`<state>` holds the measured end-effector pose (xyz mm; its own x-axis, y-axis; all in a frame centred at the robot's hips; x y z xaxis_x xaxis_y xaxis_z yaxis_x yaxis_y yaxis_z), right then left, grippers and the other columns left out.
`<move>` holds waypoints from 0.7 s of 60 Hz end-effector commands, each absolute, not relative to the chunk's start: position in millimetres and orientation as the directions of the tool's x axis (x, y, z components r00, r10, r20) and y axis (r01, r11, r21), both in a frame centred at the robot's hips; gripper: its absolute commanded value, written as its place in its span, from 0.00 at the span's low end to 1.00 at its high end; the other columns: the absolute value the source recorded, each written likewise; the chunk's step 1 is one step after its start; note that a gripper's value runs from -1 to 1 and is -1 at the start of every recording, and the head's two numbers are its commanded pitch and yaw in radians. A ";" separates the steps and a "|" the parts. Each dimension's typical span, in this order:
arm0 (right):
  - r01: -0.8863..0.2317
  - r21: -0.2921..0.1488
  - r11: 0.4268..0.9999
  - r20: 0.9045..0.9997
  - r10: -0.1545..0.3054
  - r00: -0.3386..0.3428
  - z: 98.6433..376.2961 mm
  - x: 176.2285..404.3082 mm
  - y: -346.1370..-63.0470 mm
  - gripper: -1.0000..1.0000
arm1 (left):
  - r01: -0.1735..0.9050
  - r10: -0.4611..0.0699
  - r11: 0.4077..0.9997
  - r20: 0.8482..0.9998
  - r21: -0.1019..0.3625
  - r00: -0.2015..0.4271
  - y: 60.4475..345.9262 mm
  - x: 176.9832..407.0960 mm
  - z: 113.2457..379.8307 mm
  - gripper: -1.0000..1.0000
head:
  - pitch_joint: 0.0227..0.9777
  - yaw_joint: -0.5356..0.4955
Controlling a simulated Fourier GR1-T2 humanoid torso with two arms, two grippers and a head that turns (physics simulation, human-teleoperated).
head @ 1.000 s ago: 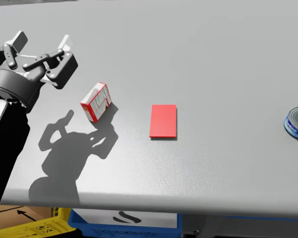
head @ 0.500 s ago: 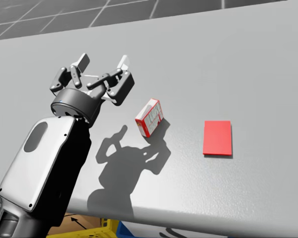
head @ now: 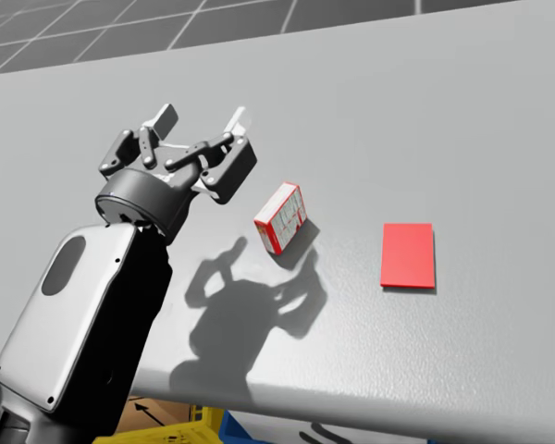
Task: Look at the card. If it is red, pick the object on the left. If it is green, pick the object on the right.
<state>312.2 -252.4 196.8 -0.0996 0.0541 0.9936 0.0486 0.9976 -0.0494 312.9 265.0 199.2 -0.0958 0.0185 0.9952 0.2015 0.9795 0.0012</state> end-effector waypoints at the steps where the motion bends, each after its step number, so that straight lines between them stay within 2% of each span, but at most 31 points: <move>1: 0.048 -0.055 0.997 0.994 0.060 -0.092 193.1 313.4 -250.0 0.00 | 0.253 0.027 0.967 0.997 -0.009 -0.067 260.5 293.8 200.2 0.00 | 0.86 0.82; 12: 0.047 -0.058 0.997 0.994 0.062 -0.089 191.6 314.2 -249.9 0.00 | 0.287 -0.011 0.958 0.999 0.020 -0.033 259.7 269.2 200.1 0.00 | 0.87 0.83; 20: 0.049 -0.058 0.997 0.994 0.062 -0.088 191.0 314.5 -249.9 0.00 | 0.283 -0.094 0.956 0.995 0.078 0.042 262.9 252.3 187.0 0.00 | 0.86 0.83; 24: 0.049 -0.059 0.997 0.994 0.063 -0.088 190.9 314.4 -249.8 0.00 | 0.295 -0.114 0.952 0.989 0.082 0.093 264.0 244.0 179.0 0.00 | 0.86 0.83; 31: 0.049 -0.059 0.997 0.994 0.063 -0.089 191.0 314.5 -249.8 0.00 | 0.316 -0.145 0.944 0.980 0.096 0.136 264.8 235.2 166.9 0.00 | 0.86 0.84; 42: 0.046 -0.062 0.997 0.993 0.066 -0.093 191.7 314.4 -250.1 0.00 | 0.337 -0.145 0.938 0.973 0.078 0.178 260.7 237.0 152.9 0.00 | 0.86 0.84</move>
